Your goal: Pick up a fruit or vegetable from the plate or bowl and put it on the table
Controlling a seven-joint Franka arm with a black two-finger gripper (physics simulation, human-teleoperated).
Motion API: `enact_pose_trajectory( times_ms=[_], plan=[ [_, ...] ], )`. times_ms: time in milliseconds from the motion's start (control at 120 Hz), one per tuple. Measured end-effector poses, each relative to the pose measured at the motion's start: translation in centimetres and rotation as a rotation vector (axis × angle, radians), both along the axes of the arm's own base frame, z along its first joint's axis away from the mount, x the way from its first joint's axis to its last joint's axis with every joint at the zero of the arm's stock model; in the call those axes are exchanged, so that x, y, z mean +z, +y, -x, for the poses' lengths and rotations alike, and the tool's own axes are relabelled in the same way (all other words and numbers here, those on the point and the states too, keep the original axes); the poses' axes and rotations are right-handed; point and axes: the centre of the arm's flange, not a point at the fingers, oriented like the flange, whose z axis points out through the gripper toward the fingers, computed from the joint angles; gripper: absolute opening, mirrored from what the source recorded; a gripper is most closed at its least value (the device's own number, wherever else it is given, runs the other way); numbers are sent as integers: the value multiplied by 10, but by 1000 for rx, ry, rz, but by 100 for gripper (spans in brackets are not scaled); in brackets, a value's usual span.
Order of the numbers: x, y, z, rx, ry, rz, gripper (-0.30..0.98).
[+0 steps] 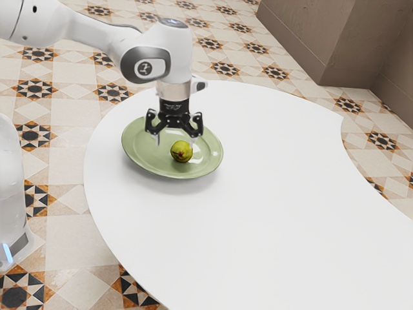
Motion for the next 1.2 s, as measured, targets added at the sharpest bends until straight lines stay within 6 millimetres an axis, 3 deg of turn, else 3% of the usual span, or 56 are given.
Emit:
enact_pose_trajectory(
  times_ms=[150,425,650,817,1200],
  plan=[
    [0,8,0,75,-2,12,68],
    [1,39,18,236,-10,33,68],
    [-6,58,18,319,11,48,68],
    [-15,61,6,337,35,55,68],
    [-34,70,-50,354,71,73,68]
  ],
)
